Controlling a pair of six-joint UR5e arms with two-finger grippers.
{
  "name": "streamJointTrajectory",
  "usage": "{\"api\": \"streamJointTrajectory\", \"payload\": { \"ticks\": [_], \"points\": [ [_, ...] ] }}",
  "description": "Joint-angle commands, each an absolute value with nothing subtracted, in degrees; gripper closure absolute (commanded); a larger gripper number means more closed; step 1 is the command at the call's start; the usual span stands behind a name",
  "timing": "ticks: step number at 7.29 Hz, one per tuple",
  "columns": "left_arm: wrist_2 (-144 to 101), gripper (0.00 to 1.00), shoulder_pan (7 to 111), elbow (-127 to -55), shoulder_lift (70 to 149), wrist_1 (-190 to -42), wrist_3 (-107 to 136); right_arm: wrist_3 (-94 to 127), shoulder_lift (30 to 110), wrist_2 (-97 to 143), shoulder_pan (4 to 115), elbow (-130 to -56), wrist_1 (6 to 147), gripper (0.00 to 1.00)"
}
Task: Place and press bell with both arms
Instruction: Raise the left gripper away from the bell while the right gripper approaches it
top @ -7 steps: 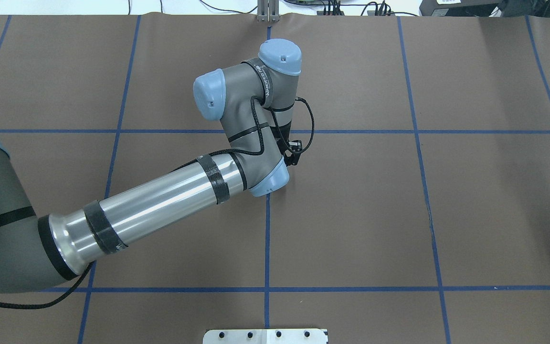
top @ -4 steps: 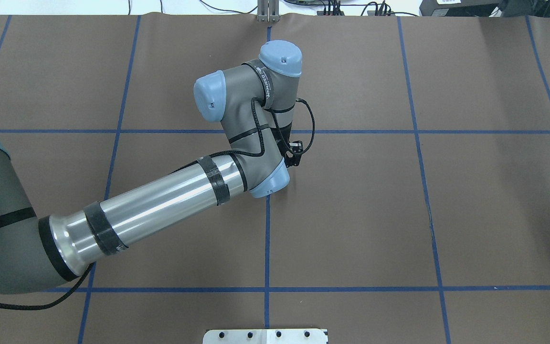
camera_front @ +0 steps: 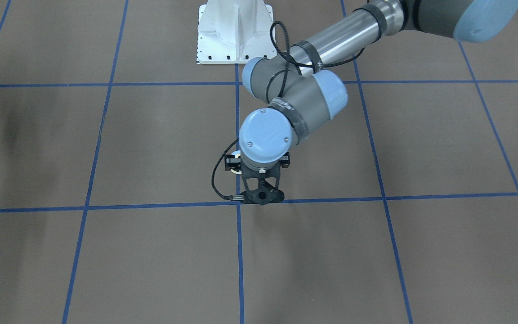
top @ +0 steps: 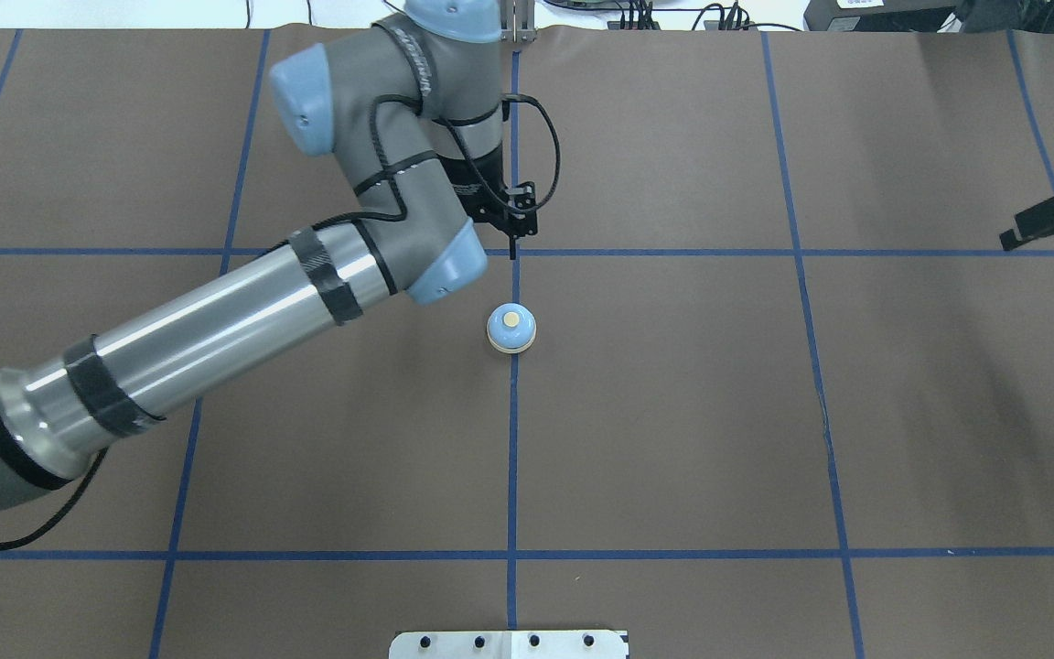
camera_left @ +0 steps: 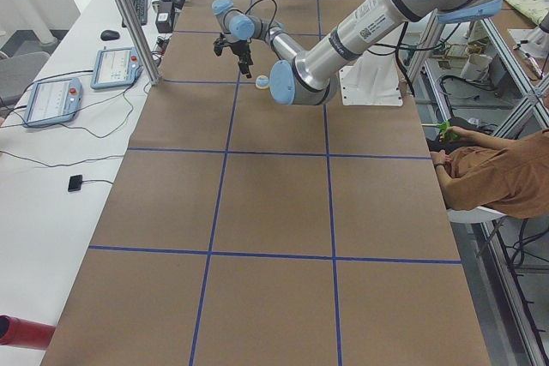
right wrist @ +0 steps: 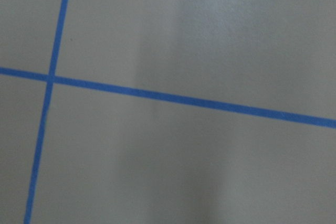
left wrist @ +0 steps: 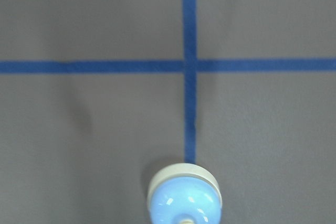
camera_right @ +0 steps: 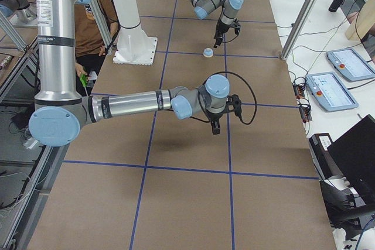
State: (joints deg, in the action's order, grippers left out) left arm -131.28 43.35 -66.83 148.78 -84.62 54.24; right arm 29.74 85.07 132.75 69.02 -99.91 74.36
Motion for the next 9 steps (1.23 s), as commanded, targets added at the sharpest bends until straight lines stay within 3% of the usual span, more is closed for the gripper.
{"api": "streamJointTrajectory", "payload": {
  "ticks": [1,4,5,6,7,8,9],
  "points": [
    [-132.5,0.08,47.9,-82.5,134.5,-84.4,50.5,51.8,75.9,120.7,55.1,-103.9,74.5,0.09],
    [-134.4,0.08,54.3,-90.9,121.1,-84.5,37.7,75.4,61.6,106.3,35.6,-102.4,79.3,0.31],
    [-134.5,0.08,55.9,-91.6,119.2,-84.5,35.4,78.5,56.9,102.7,32.3,-99.6,81.6,0.47],
    [-134.3,0.08,55.8,-91.7,118.3,-84.5,35.1,80.8,49.9,102.3,30.9,-91.8,81.4,0.57],
    [-134.4,0.08,55.9,-92.0,118.3,-84.5,35.1,82.1,45.2,102.4,30.3,-86.4,81.4,0.86],
    [-134.3,0.07,55.7,-92.0,118.2,-84.5,35.1,81.9,45.4,102.5,29.3,-86.0,81.3,1.0],
    [-134.3,0.06,55.7,-91.9,118.1,-84.5,35.1,81.9,45.4,102.9,29.3,-86.0,81.4,1.0]
  ]
}}
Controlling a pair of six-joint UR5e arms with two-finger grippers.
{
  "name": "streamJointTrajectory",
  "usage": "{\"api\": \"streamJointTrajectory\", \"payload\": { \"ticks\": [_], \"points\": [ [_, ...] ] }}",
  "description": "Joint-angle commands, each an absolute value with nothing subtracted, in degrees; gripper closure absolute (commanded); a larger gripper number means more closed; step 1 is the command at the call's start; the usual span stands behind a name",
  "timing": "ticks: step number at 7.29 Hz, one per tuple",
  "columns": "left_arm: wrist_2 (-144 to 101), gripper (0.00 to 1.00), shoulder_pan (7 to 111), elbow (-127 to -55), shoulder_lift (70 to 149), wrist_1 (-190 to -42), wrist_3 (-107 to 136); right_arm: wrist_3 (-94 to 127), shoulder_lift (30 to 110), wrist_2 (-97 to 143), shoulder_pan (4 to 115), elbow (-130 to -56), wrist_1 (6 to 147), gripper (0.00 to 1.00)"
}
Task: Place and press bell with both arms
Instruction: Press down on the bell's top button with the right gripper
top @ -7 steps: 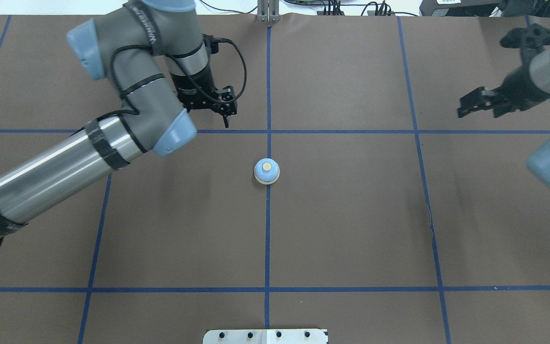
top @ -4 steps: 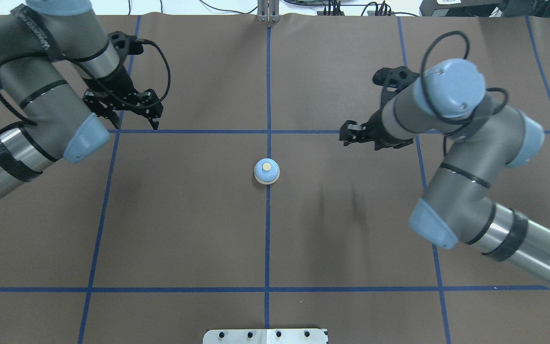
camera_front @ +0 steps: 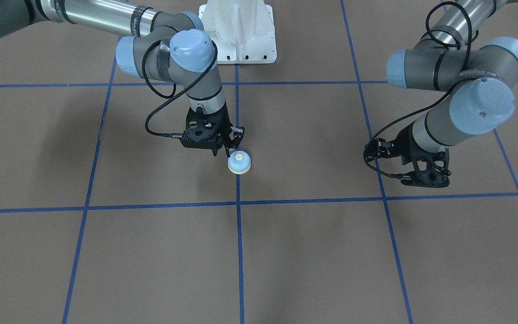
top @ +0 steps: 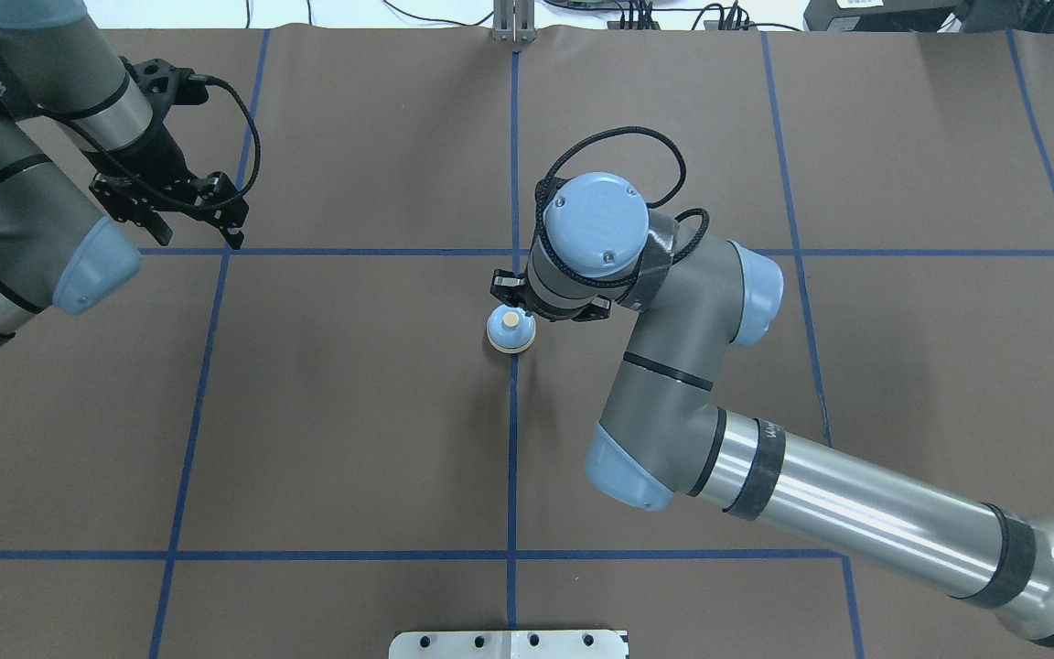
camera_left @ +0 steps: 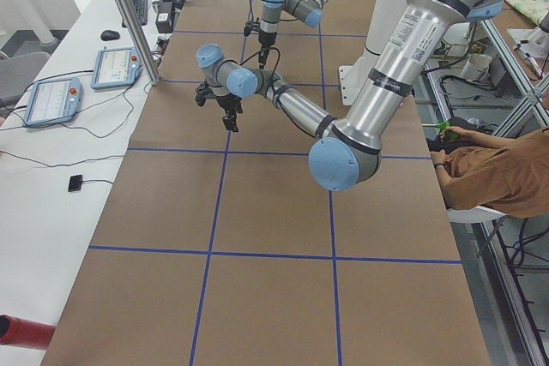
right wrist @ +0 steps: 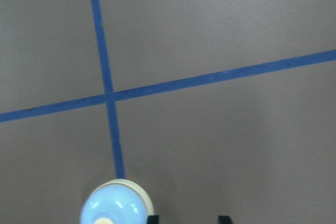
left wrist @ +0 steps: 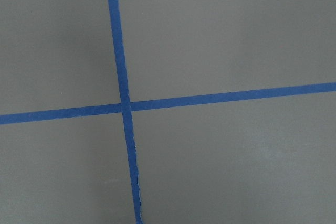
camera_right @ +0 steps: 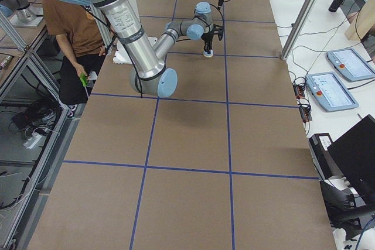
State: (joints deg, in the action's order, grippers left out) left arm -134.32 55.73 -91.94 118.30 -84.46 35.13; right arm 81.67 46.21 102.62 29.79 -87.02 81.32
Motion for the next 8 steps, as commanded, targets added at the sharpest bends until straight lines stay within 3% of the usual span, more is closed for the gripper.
{"api": "streamJointTrajectory", "payload": {
  "ticks": [1,8],
  "points": [
    [-134.2,0.06,55.7,-91.9,118.1,-84.5,35.1,81.9,45.3,103.7,29.3,-85.8,81.5,1.0],
    [-134.2,0.04,55.6,-91.9,118.1,-84.5,35.1,81.7,41.8,104.0,29.3,-81.4,81.0,1.0]
  ]
}}
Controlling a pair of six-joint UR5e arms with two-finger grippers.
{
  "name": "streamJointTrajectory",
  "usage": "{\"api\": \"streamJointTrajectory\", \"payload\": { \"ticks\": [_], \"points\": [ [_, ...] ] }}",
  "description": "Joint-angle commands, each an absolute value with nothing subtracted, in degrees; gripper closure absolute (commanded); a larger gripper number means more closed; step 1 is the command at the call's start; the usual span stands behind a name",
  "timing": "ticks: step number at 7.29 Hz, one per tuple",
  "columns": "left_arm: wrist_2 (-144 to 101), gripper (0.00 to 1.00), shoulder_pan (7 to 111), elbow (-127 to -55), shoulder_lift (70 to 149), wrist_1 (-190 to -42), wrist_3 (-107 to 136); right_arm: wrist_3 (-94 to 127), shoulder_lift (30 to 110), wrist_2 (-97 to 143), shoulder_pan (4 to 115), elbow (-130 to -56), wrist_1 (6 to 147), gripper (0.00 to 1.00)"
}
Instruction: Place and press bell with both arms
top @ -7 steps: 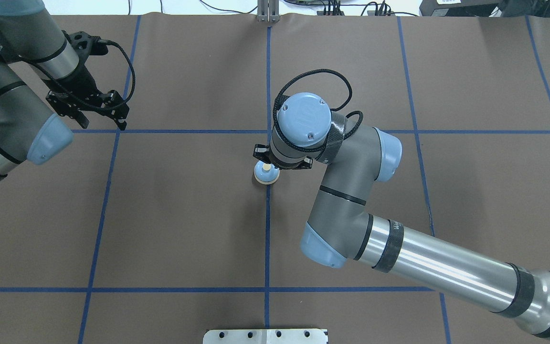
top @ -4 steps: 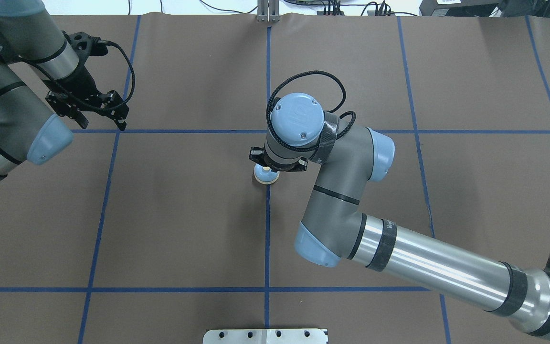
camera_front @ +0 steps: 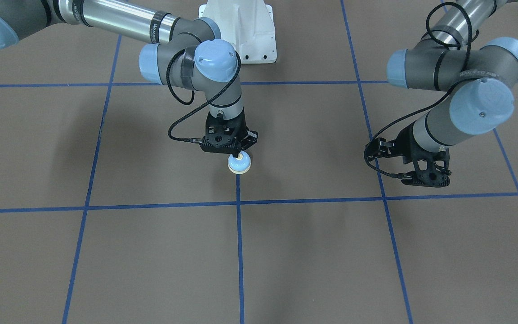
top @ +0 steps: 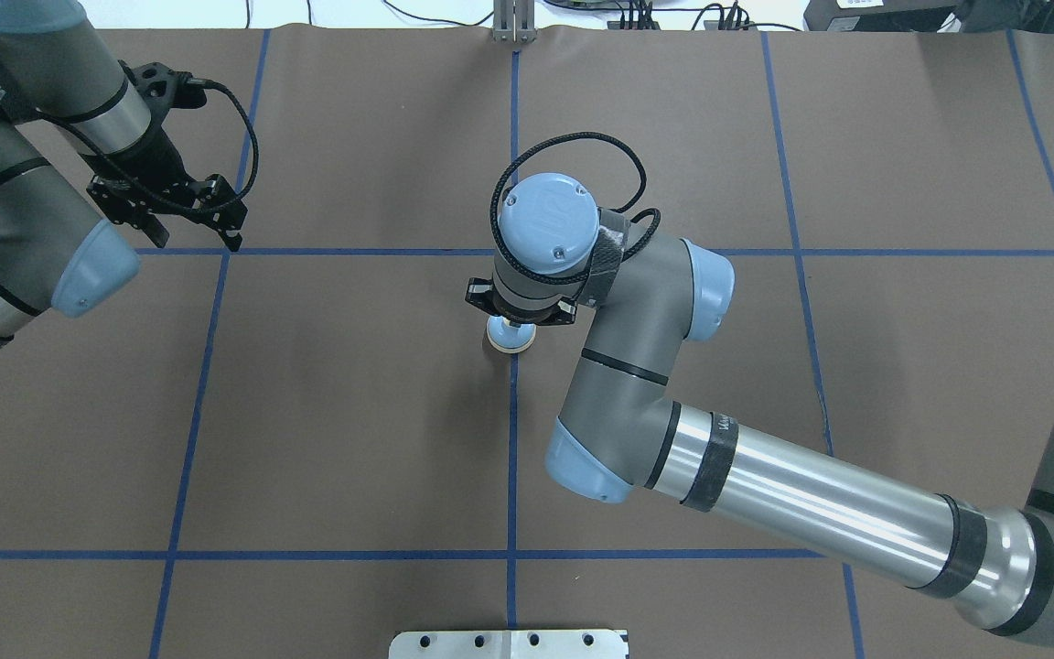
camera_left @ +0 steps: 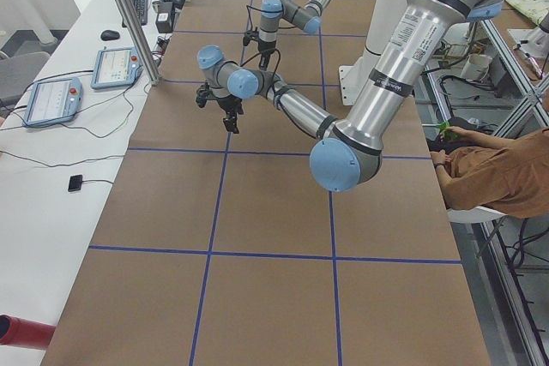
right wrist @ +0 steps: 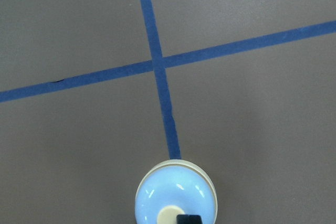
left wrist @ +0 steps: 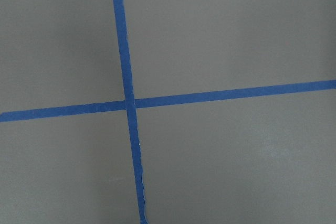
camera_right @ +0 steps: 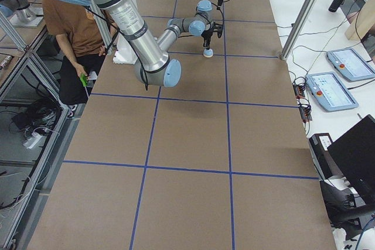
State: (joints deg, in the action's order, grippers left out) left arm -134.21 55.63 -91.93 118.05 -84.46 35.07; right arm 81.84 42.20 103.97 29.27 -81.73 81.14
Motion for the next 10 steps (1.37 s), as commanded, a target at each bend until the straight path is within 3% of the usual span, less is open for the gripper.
{"api": "streamJointTrajectory", "payload": {
  "ticks": [1,6,9,10],
  "points": [
    [-134.1,0.04,55.6,-91.9,118.0,-84.5,35.1,81.7,41.5,104.0,29.2,-79.9,80.8,1.0],
    [-134.2,0.04,55.6,-92.0,118.1,-84.5,35.1,81.5,41.0,107.6,30.5,-81.1,80.4,1.0],
    [-134.2,0.04,56.1,-92.4,118.0,-84.5,35.0,77.5,62.8,117.1,41.6,-103.6,80.8,1.0],
    [-134.2,0.04,56.2,-93.4,116.5,-84.5,33.5,69.1,70.3,119.2,45.5,-107.2,80.8,1.0]
  ]
}}
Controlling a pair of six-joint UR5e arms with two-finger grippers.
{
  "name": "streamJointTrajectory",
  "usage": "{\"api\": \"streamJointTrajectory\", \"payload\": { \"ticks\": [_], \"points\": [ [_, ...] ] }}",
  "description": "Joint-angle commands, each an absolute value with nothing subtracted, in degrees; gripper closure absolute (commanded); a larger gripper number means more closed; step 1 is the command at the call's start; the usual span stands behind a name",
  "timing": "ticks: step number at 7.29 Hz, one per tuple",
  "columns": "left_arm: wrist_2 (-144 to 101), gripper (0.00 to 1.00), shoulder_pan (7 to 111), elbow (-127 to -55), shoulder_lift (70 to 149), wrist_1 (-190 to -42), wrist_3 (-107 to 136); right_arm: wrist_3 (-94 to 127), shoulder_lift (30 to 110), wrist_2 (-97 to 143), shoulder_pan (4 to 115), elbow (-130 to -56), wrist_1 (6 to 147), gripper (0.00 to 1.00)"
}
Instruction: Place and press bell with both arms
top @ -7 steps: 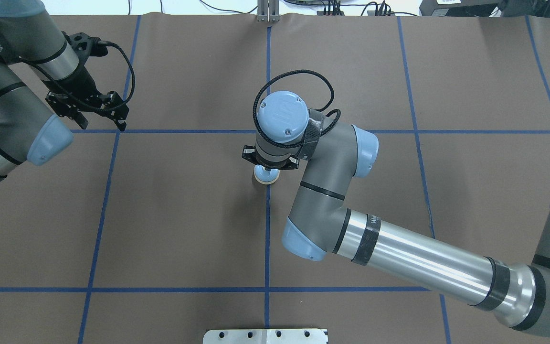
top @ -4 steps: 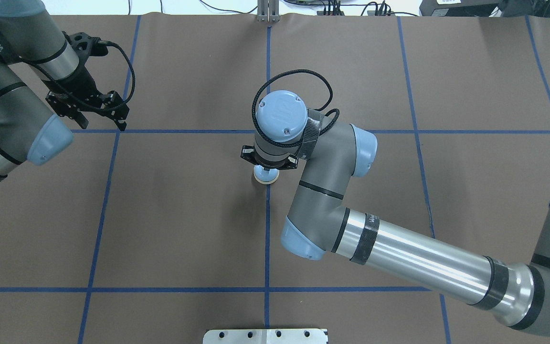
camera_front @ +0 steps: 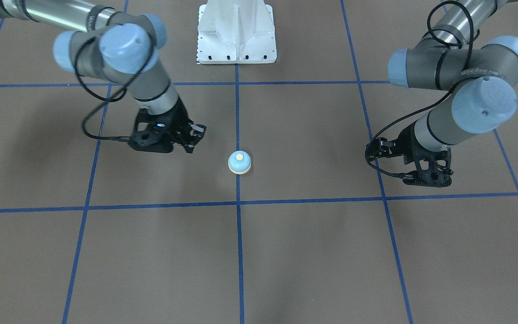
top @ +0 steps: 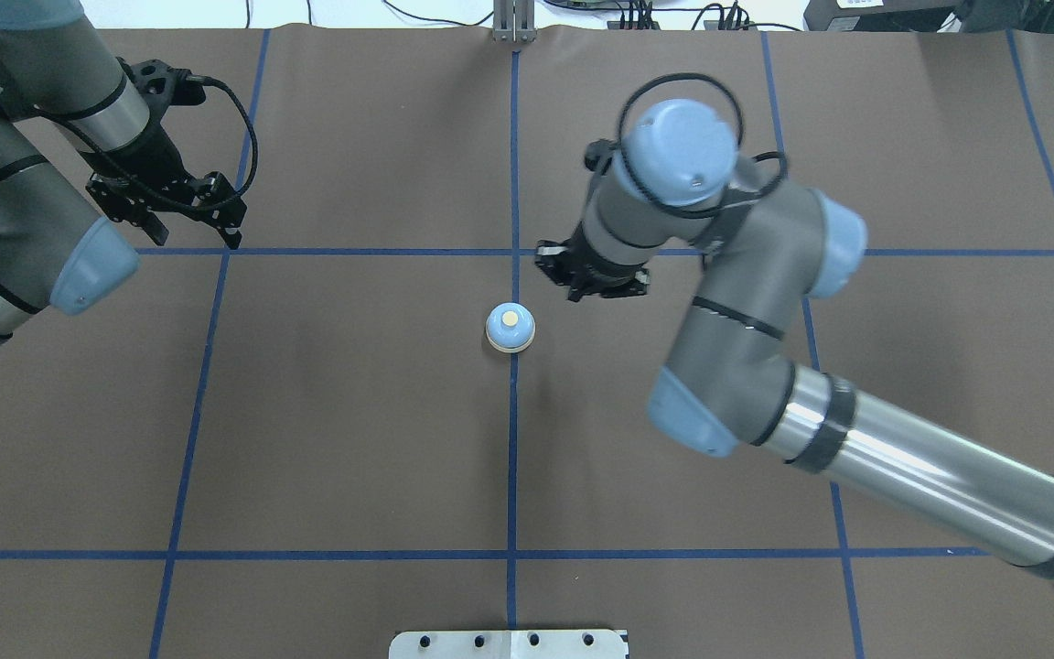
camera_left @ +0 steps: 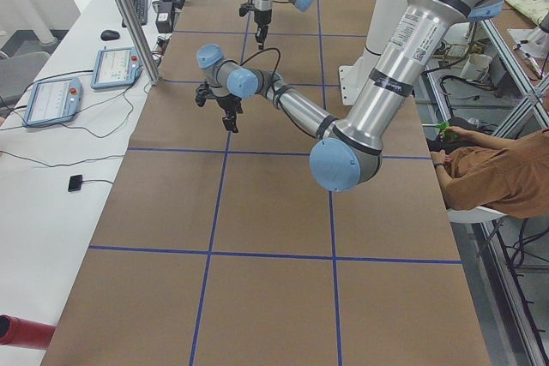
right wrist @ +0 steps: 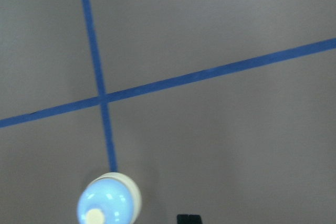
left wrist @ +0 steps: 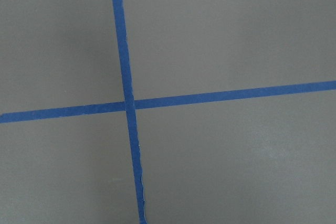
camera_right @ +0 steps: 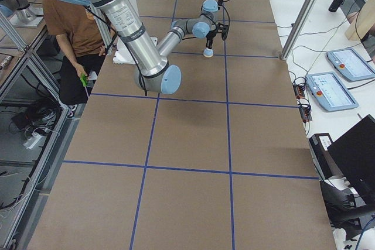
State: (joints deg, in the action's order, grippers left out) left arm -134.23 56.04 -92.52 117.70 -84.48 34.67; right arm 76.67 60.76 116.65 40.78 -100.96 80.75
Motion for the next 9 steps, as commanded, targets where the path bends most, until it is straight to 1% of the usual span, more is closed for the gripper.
{"api": "streamJointTrajectory", "payload": {
  "ticks": [1,3,5,6,7,8,9],
  "points": [
    [-134.2,0.04,57.4,-95.2,114.6,-84.6,31.1,58.9,76.0,122.1,50.1,-107.4,80.3,1.0],
    [-134.4,0.01,63.0,-100.2,106.5,-84.6,20.5,40.6,85.5,129.2,61.9,-107.2,80.1,1.0],
    [-134.3,0.01,69.2,-104.8,96.6,-85.0,10.2,21.8,93.3,131.7,72.4,-105.9,80.5,1.0],
    [-134.3,0.01,73.5,-105.2,93.7,-85.1,4.5,14.5,95.3,132.0,76.0,-104.3,80.5,1.0],
    [-134.5,0.01,77.2,-105.4,90.4,-85.7,1.3,9.1,95.6,133.9,79.9,-101.3,80.5,0.97],
    [-134.5,0.01,79.9,-105.3,89.8,-85.8,-0.5,5.0,95.7,135.3,82.7,-99.5,80.6,0.59],
    [-134.5,0.01,80.8,-105.2,89.6,-85.7,-1.4,4.8,96.0,135.3,84.2,-99.5,80.5,0.01]
  ]
}}
